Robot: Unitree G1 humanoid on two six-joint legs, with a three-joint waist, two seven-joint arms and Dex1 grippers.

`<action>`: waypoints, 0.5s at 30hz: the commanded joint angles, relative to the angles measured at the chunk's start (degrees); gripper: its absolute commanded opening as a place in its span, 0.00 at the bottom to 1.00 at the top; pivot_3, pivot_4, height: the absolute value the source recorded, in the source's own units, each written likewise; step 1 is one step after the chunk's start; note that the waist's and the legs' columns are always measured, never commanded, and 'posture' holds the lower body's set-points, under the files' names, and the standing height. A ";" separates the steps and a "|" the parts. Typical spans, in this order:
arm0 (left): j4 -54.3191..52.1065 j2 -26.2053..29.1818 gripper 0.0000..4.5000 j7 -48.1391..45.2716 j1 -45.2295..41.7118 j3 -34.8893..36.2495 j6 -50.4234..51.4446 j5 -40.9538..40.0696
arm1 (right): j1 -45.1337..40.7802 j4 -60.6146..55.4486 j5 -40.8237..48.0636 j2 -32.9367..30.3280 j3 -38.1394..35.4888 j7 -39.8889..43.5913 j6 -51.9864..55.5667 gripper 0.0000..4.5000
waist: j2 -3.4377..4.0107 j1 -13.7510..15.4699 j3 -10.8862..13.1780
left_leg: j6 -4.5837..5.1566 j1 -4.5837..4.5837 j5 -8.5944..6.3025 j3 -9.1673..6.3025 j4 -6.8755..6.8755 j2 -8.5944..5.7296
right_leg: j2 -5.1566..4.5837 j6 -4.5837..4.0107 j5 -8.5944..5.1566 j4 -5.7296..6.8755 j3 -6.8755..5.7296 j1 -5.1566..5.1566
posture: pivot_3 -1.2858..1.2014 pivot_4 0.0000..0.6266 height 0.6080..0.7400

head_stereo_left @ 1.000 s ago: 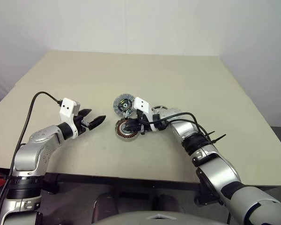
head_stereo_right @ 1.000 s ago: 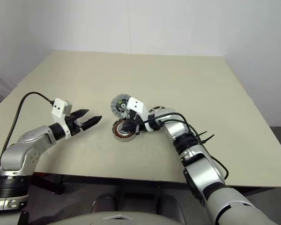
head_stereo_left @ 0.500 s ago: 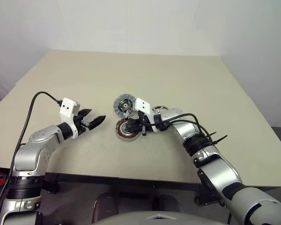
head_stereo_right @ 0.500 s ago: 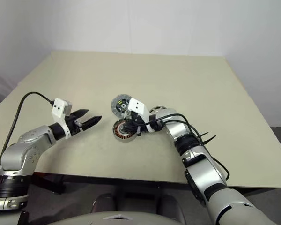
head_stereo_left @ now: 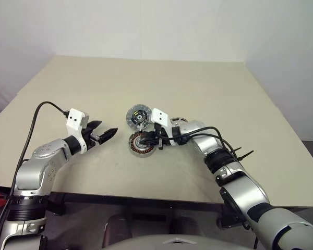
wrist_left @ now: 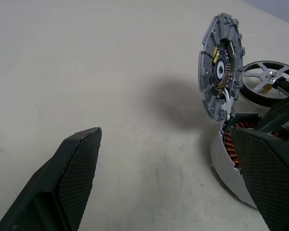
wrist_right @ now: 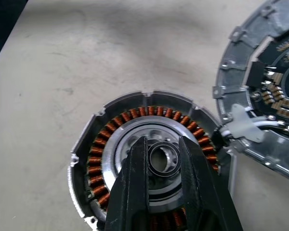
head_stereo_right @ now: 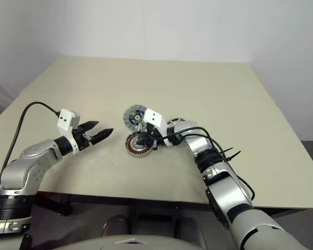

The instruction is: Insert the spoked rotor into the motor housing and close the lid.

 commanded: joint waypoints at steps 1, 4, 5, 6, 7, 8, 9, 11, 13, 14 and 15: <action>-1.14 0.70 1.00 -0.07 -0.96 1.22 -1.06 -0.02 | -1.67 -0.14 0.55 0.16 -0.63 1.35 0.48 0.13 | 0.00 0.00 0.00 | 0.00 0.00 0.00 0.00 0.00 0.00 | 0.00 0.00 0.00 0.00 0.00 0.00 | 0.52 0.00 1.00; -1.15 0.71 1.00 -0.05 -0.95 1.25 -1.10 -0.01 | -1.38 -0.62 0.35 -0.29 -0.15 2.74 1.04 0.13 | 0.00 0.00 0.00 | 0.00 0.00 0.00 0.00 0.00 0.00 | 0.00 0.00 0.00 0.00 0.00 0.00 | 0.52 0.00 1.00; -1.17 0.71 1.00 -0.04 -0.93 1.26 -1.10 -0.01 | -1.25 -0.82 0.27 -0.33 -0.14 2.84 1.06 0.13 | 0.00 0.00 0.00 | 0.00 0.00 0.00 0.00 0.00 0.00 | 0.00 0.00 0.00 0.00 0.00 0.00 | 0.52 0.00 1.00; -1.18 0.72 1.00 -0.01 -0.91 1.27 -1.10 0.01 | -1.08 -1.06 0.10 -0.31 -0.13 2.69 0.62 0.13 | 0.00 0.00 0.00 | 0.00 0.00 0.00 0.00 0.00 0.00 | 0.00 0.00 0.00 0.00 0.00 0.00 | 0.52 0.00 1.00; -1.22 0.72 1.00 0.00 -0.87 1.28 -1.08 0.00 | -0.90 -1.32 -0.06 -0.25 -0.15 2.33 0.18 0.13 | 0.00 0.00 0.00 | 0.00 0.01 0.00 0.00 0.00 0.00 | 0.00 0.00 0.00 0.00 0.00 0.00 | 0.52 0.00 1.00; -1.25 0.72 1.00 0.02 -0.85 1.28 -1.07 0.01 | -0.78 -1.50 -0.14 -0.18 -0.18 2.07 -0.05 0.13 | 0.00 0.00 0.00 | 0.00 0.01 0.00 0.00 0.00 0.00 | 0.00 0.00 0.00 0.00 0.00 0.00 | 0.52 0.00 1.00; -1.27 0.72 1.00 0.03 -0.83 1.28 -1.06 0.00 | -0.66 -1.70 -0.14 -0.09 -0.20 1.98 -0.21 0.13 | 0.00 0.00 0.00 | 0.00 0.00 0.00 0.00 0.00 0.00 | 0.00 0.00 0.00 0.00 0.00 0.00 | 0.52 0.00 1.00; -1.28 0.73 1.00 0.04 -0.83 1.27 -1.04 0.00 | -0.61 -1.86 -0.06 0.07 -0.30 1.80 -0.19 0.13 | 0.00 0.00 0.00 | 0.00 0.00 0.00 0.00 0.00 0.00 | 0.00 0.00 0.00 0.01 0.00 0.00 | 0.52 0.00 1.00; -1.29 0.72 1.00 0.03 -0.84 1.27 -1.05 0.00 | -0.72 -1.72 -0.07 0.18 -0.41 1.55 -0.24 0.13 | 0.00 0.00 0.00 | 0.00 0.00 0.00 0.00 0.00 0.00 | 0.00 0.00 0.00 0.00 0.00 0.00 | 0.52 0.00 1.00; -1.28 0.72 1.00 0.04 -0.83 1.26 -1.05 0.01 | -0.89 -1.49 0.05 0.24 -0.39 1.80 0.34 0.13 | 0.00 0.00 0.00 | 0.00 0.00 0.00 0.00 0.00 0.01 | 0.00 0.00 0.00 0.00 0.00 0.00 | 0.52 0.00 1.00; -1.29 0.72 1.00 0.05 -0.82 1.26 -1.05 0.02 | -1.08 -1.36 0.28 0.27 -0.33 2.33 1.13 0.13 | 0.00 -0.01 0.00 | 0.00 0.00 0.00 0.00 0.00 0.01 | 0.00 0.00 0.00 0.00 0.00 0.00 | 0.52 0.00 1.00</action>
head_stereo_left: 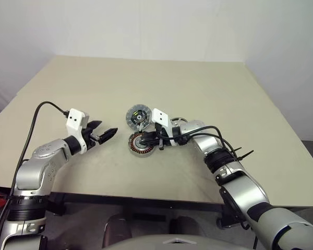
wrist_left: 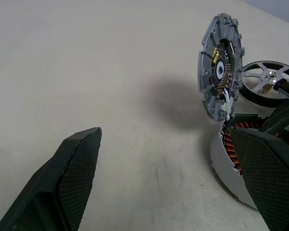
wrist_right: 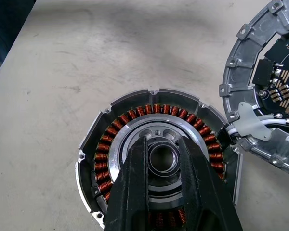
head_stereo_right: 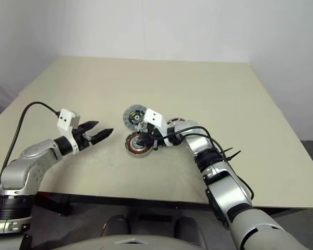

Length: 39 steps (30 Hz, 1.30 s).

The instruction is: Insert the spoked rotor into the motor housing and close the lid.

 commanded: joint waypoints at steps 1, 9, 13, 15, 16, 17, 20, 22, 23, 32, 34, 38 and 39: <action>-1.31 0.72 1.00 0.05 -0.80 1.26 -1.04 0.02 | -0.95 -1.32 0.53 0.39 -0.30 0.90 1.13 0.13 | 0.00 0.00 0.00 | 0.00 0.00 0.00 0.00 0.00 0.00 | 0.00 0.00 0.00 0.00 0.00 0.00 | 0.52 0.00 1.00; -1.35 0.75 1.00 0.08 -0.72 1.35 -0.96 -0.03 | -0.59 -2.62 0.01 0.79 -0.63 -1.13 0.44 0.67 | 0.00 0.00 0.00 | 0.00 0.00 0.00 0.00 0.00 0.00 | 0.00 0.00 0.00 0.00 0.00 0.00 | 0.52 0.00 1.00; -1.39 0.73 1.00 0.11 -0.70 1.34 -0.88 -0.07 | -0.45 -3.18 0.44 0.76 -0.64 -0.67 1.18 0.67 | 0.01 0.01 0.00 | 0.00 -0.01 0.00 0.00 0.00 0.00 | 0.00 0.00 0.00 -0.01 0.00 0.00 | 0.52 0.00 1.00; -1.36 0.70 1.00 0.12 -0.69 1.31 -0.90 -0.05 | -0.40 -3.26 0.48 0.77 -0.74 -0.77 1.28 0.67 | 0.01 0.00 0.00 | 0.00 -0.01 0.00 0.00 0.00 0.00 | 0.00 0.00 0.00 -0.01 0.00 0.00 | 0.52 0.00 1.00; -1.35 0.69 1.00 0.13 -0.68 1.30 -0.92 -0.03 | -0.39 -3.29 0.50 0.79 -0.81 -0.90 1.25 0.67 | 0.01 0.00 0.00 | 0.00 -0.01 0.00 0.00 0.00 0.00 | 0.00 0.00 0.00 -0.01 0.00 0.00 | 0.52 0.00 1.00; -1.35 0.69 1.00 0.14 -0.69 1.29 -0.93 -0.02 | -0.47 -3.33 0.56 0.82 -0.93 -1.00 1.29 0.67 | 0.01 0.00 0.01 | 0.00 -0.01 0.00 0.00 0.00 0.00 | 0.00 0.00 0.00 -0.01 0.00 0.00 | 0.52 0.00 1.00; -1.35 0.65 1.00 0.19 -0.61 1.24 -1.04 0.08 | -0.76 -3.87 1.08 0.85 -1.40 -0.99 1.63 0.67 | 0.01 0.01 0.01 | 0.00 -0.01 0.00 0.00 0.00 0.00 | 0.00 0.00 0.00 -0.01 0.00 0.00 | 0.52 0.00 1.00; -1.38 0.64 1.00 0.20 -0.56 1.20 -1.07 0.13 | -0.96 -5.47 1.94 0.67 -1.97 -0.69 2.87 0.67 | 0.02 0.00 0.01 | 0.00 -0.01 0.00 0.00 0.00 0.00 | 0.00 0.00 0.00 0.00 0.00 0.00 | 0.52 0.00 1.00; -1.43 0.65 1.00 0.20 -0.51 1.19 -1.07 0.13 | -0.96 -6.17 2.27 0.60 -2.16 -0.58 3.44 0.67 | 0.02 0.00 0.01 | 0.00 -0.01 0.00 0.00 0.00 0.00 | 0.00 0.00 0.00 0.00 0.00 -0.01 | 0.52 0.00 1.00; -1.21 0.40 1.00 0.38 -0.57 0.90 -1.29 0.29 | 0.00 -10.00 3.04 -1.39 -1.26 1.38 5.41 0.05 | 0.02 0.01 0.01 | 0.00 -0.01 0.00 0.00 0.00 0.00 | 0.00 0.00 0.00 -0.01 0.00 0.00 | 0.52 0.00 1.00; -1.19 0.40 1.00 0.39 -0.57 0.87 -1.36 0.33 | 0.46 -10.18 2.49 -1.93 -0.62 1.83 4.85 0.01 | 0.01 0.03 0.01 | 0.00 -0.01 0.00 0.00 0.00 0.00 | 0.00 0.00 0.00 -0.01 0.00 0.00 | 0.52 0.00 1.00; -1.29 0.42 1.00 0.44 -0.40 0.92 -1.40 0.38 | 0.94 -10.43 2.32 -2.22 -0.12 2.31 5.30 0.01 | 0.02 0.02 0.01 | 0.00 -0.01 0.00 0.00 0.00 0.00 | 0.00 0.00 0.00 -0.02 0.00 -0.01 | 0.52 0.00 1.00; -1.32 0.42 1.00 0.49 -0.35 0.93 -1.42 0.40 | 1.10 -10.48 2.18 -2.36 0.17 2.57 5.34 0.01 | 0.02 0.02 0.01 | 0.00 -0.01 0.00 0.00 0.00 0.00 | 0.00 0.00 0.00 -0.01 0.00 -0.01 | 0.52 0.00 1.00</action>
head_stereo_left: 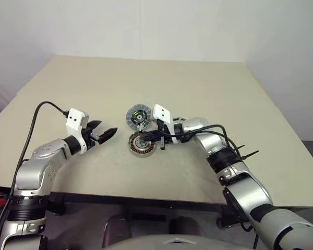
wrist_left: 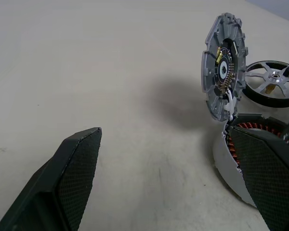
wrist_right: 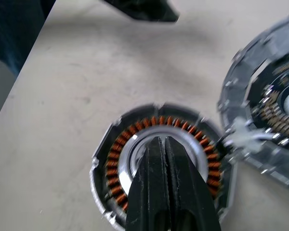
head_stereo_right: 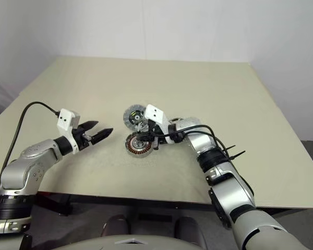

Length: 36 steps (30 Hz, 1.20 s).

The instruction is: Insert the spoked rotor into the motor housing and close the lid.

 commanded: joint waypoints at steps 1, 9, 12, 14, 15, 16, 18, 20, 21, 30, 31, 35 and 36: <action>-1.35 0.42 1.00 0.11 -0.32 0.96 -1.29 0.27 | -0.26 -2.43 0.24 -0.39 0.30 0.84 -0.29 0.01 | 0.00 0.00 0.00 | 0.00 0.00 0.00 0.00 0.00 0.00 | 0.00 0.00 0.00 0.00 0.00 0.00 | 0.52 0.00 1.00; -1.70 0.49 1.00 0.35 0.00 1.08 -1.38 0.30 | 0.01 -0.82 -1.07 -0.68 1.41 0.54 -1.99 0.01 | 0.00 0.00 0.00 | 0.00 0.00 0.00 0.00 0.00 0.00 | 0.00 0.00 0.00 0.00 0.00 0.00 | 0.52 0.00 1.00; -1.81 0.54 1.00 0.41 0.14 1.08 -1.48 0.32 | -0.14 0.48 -1.61 -0.33 1.67 0.16 -2.79 0.01 | 0.00 -0.01 0.00 | 0.00 0.01 0.00 0.00 0.00 0.00 | 0.00 0.00 0.00 0.01 0.00 0.00 | 0.52 0.00 1.00; -1.83 0.60 1.00 0.41 0.19 1.03 -1.58 0.37 | -0.30 1.55 -1.94 0.06 1.78 -0.21 -3.39 0.01 | 0.00 -0.01 0.00 | 0.00 0.01 0.00 0.00 0.00 0.00 | 0.00 0.00 0.00 0.01 0.00 0.01 | 0.52 0.00 1.00; -1.89 0.61 1.00 0.43 0.24 1.04 -1.59 0.36 | -0.37 1.94 -2.03 0.25 1.80 -0.39 -3.52 0.01 | 0.00 -0.01 0.00 | 0.00 0.02 0.00 0.00 0.00 0.00 | 0.00 0.00 0.00 0.02 0.00 0.01 | 0.52 0.00 1.00; -1.94 0.62 1.00 0.44 0.28 1.04 -1.60 0.36 | -0.44 2.27 -2.12 0.42 1.82 -0.54 -3.68 0.01 | -0.01 -0.02 0.00 | 0.00 0.02 0.00 0.00 0.00 0.00 | 0.00 0.00 0.00 0.02 0.00 0.01 | 0.52 0.00 1.00; -2.00 0.65 1.00 0.46 0.34 1.03 -1.60 0.38 | -0.59 2.85 -2.30 0.78 1.84 -0.80 -3.93 0.01 | -0.01 -0.02 0.00 | 0.00 0.03 0.00 0.00 0.00 0.00 | 0.00 0.00 0.00 0.03 0.01 0.01 | 0.52 0.00 1.00; -2.06 0.67 1.00 0.47 0.40 1.01 -1.58 0.39 | -0.70 3.19 -2.41 1.11 1.89 -1.00 -4.10 0.01 | 0.00 -0.02 0.00 | 0.00 0.03 0.00 0.00 0.01 0.00 | 0.00 0.00 0.00 0.03 0.01 0.01 | 0.52 0.00 1.00; -2.10 0.69 1.00 0.48 0.42 1.00 -1.56 0.40 | -0.77 3.34 -2.44 1.25 1.91 -1.11 -4.19 0.01 | 0.00 -0.02 0.00 | 0.00 0.03 0.00 0.00 0.00 0.00 | 0.00 0.00 0.00 0.03 0.01 0.01 | 0.52 0.00 1.00; -2.16 0.68 1.00 0.50 0.51 0.91 -1.52 0.41 | -1.13 4.62 -2.66 1.88 1.85 -1.52 -4.63 0.01 | 0.00 -0.03 0.00 | 0.00 0.04 0.00 0.00 0.00 0.00 | 0.00 0.00 0.00 0.03 0.01 0.01 | 0.52 0.00 1.00; -2.17 0.68 1.00 0.50 0.54 0.89 -1.51 0.41 | -1.13 4.62 -2.67 1.84 1.85 -1.52 -4.64 0.01 | 0.00 -0.02 0.00 | 0.00 0.04 0.00 0.00 0.00 0.00 | 0.00 0.00 0.00 0.03 0.01 0.02 | 0.52 0.00 1.00; -2.22 0.69 1.00 0.48 0.58 0.79 -1.51 0.45 | -1.03 4.41 -2.68 1.39 1.75 -1.37 -4.67 0.01 | 0.00 -0.02 0.00 | 0.00 0.04 0.00 0.00 0.00 0.00 | 0.00 0.00 0.00 0.03 0.01 0.02 | 0.52 0.00 1.00; -2.22 0.69 1.00 0.47 0.58 0.77 -1.52 0.46 | -1.01 4.36 -2.67 1.30 1.72 -1.34 -4.67 0.01 | 0.00 -0.02 0.00 | 0.00 0.04 0.00 0.00 0.00 0.00 | 0.00 0.00 0.00 0.03 0.01 0.02 | 0.52 0.00 1.00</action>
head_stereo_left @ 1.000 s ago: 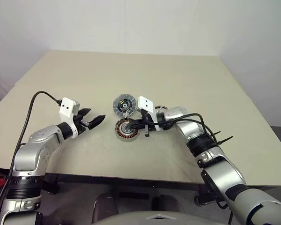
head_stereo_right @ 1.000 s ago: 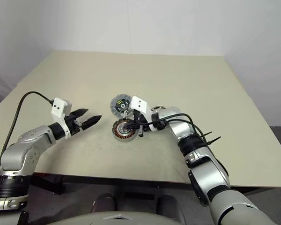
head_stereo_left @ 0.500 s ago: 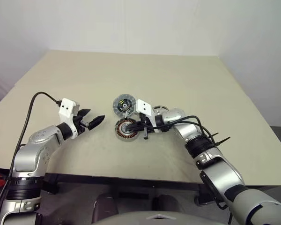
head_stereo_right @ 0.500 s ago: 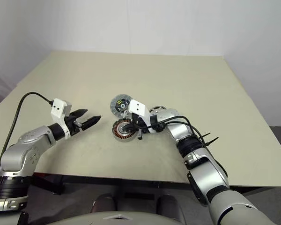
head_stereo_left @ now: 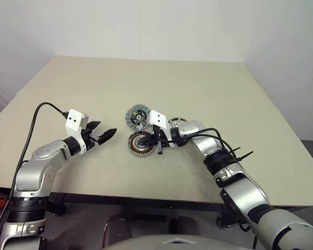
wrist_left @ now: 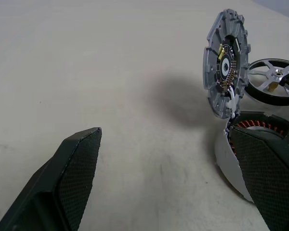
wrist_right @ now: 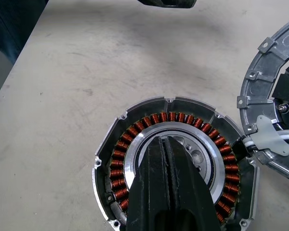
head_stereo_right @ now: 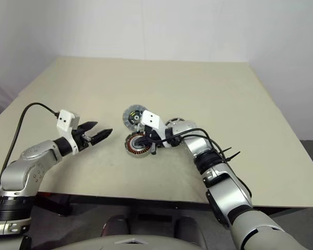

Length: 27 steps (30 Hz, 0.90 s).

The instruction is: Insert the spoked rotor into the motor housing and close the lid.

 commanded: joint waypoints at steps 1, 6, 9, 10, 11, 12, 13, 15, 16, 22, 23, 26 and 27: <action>-2.02 0.69 1.00 -0.10 -0.37 0.73 -1.06 0.32 | -0.56 0.08 -0.61 -0.75 -0.10 0.16 -0.18 0.01 | 0.00 0.00 0.00 | 0.00 0.00 0.00 0.00 0.00 0.00 | 0.00 0.00 0.00 0.00 0.00 0.00 | 0.52 0.00 1.00; -1.86 0.76 1.00 -0.24 -0.53 0.65 -1.16 0.43 | -0.59 0.56 -0.81 -1.91 -0.33 0.25 -0.64 0.01 | 0.00 0.09 0.00 | 0.00 0.00 0.00 0.00 0.01 0.00 | -0.01 0.00 0.00 0.00 -0.01 0.02 | 0.52 0.00 1.00; -1.72 0.74 1.00 -0.32 -0.73 0.57 -1.23 0.54 | -0.82 1.17 -0.85 -2.03 -0.34 -0.01 -0.93 0.01 | 0.00 0.01 0.00 | 0.00 0.01 0.00 0.00 0.02 -0.01 | -0.01 0.00 0.00 0.01 0.00 0.04 | 0.52 0.00 1.00; -1.67 0.73 1.00 -0.34 -0.79 0.56 -1.25 0.58 | -0.86 1.24 -0.85 -2.03 -0.34 -0.10 -0.95 0.01 | 0.00 0.01 0.00 | 0.00 0.01 0.00 0.00 0.02 0.00 | 0.00 0.00 0.00 0.02 0.00 0.04 | 0.52 0.00 1.00; -1.62 0.71 1.00 -0.36 -0.83 0.54 -1.27 0.64 | -0.91 1.31 -0.85 -2.01 -0.34 -0.16 -0.98 0.01 | 0.00 0.01 0.00 | 0.00 0.02 0.00 0.00 0.02 0.00 | 0.00 0.00 0.00 0.03 0.00 0.04 | 0.52 0.00 1.00; -1.58 0.69 1.00 -0.38 -0.86 0.54 -1.29 0.68 | -0.94 1.37 -0.85 -2.00 -0.34 -0.20 -1.01 0.01 | 0.00 0.01 0.00 | 0.00 0.02 0.00 0.00 0.02 0.00 | 0.00 0.00 0.00 0.03 0.00 0.04 | 0.52 0.00 1.00; -1.59 0.66 1.00 -0.39 -0.87 0.52 -1.30 0.74 | -0.98 1.43 -0.83 -1.96 -0.35 -0.24 -1.04 0.01 | 0.00 0.00 0.00 | 0.00 0.02 0.00 0.00 0.02 0.00 | 0.00 0.00 0.00 0.03 0.00 0.04 | 0.52 0.00 1.00; -1.57 0.62 1.00 -0.38 -0.89 0.52 -1.32 0.84 | -1.12 1.59 -0.81 -1.74 -0.38 -0.46 -1.06 0.01 | 0.00 0.00 0.00 | 0.00 0.02 0.00 0.00 0.02 0.00 | 0.00 0.00 0.00 0.02 0.00 0.04 | 0.52 0.00 1.00; -1.60 0.62 1.00 -0.36 -0.85 0.53 -1.33 0.90 | -1.19 1.69 -0.81 -1.60 -0.39 -0.60 -1.08 0.01 | 0.00 0.00 0.00 | 0.00 0.02 0.00 0.00 0.02 0.00 | 0.00 0.00 0.00 0.02 0.00 0.04 | 0.52 0.00 1.00; -1.91 0.65 1.00 -0.23 -0.62 0.76 -1.24 0.91 | -1.44 2.43 -0.88 -0.53 -0.12 -1.15 -1.28 0.01 | 0.00 0.00 -0.01 | 0.00 0.03 0.00 0.00 0.02 0.00 | 0.00 0.00 0.00 0.03 0.00 0.04 | 0.52 0.00 1.00; -1.98 0.68 1.00 -0.22 -0.56 0.82 -1.23 0.89 | -1.51 2.74 -0.92 -0.34 -0.09 -1.27 -1.39 0.01 | 0.00 0.00 -0.01 | -0.01 0.03 0.00 0.00 0.02 0.00 | 0.00 0.00 0.00 0.03 0.00 0.04 | 0.52 0.00 1.00; -2.13 0.77 1.00 -0.18 -0.40 0.99 -1.23 0.87 | -1.68 3.44 -1.03 -0.06 -0.13 -1.40 -1.69 0.01 | 0.00 -0.01 -0.01 | -0.01 0.02 0.00 0.00 0.01 0.00 | 0.00 0.00 0.00 0.02 0.00 0.03 | 0.52 0.00 1.00; -2.15 0.78 1.00 -0.18 -0.37 1.03 -1.22 0.86 | -1.72 3.56 -1.06 -0.02 -0.18 -1.36 -1.75 0.01 | 0.00 -0.03 -0.01 | 0.00 0.03 0.00 0.00 0.01 0.00 | 0.00 0.00 0.00 0.02 0.00 0.03 | 0.52 0.00 1.00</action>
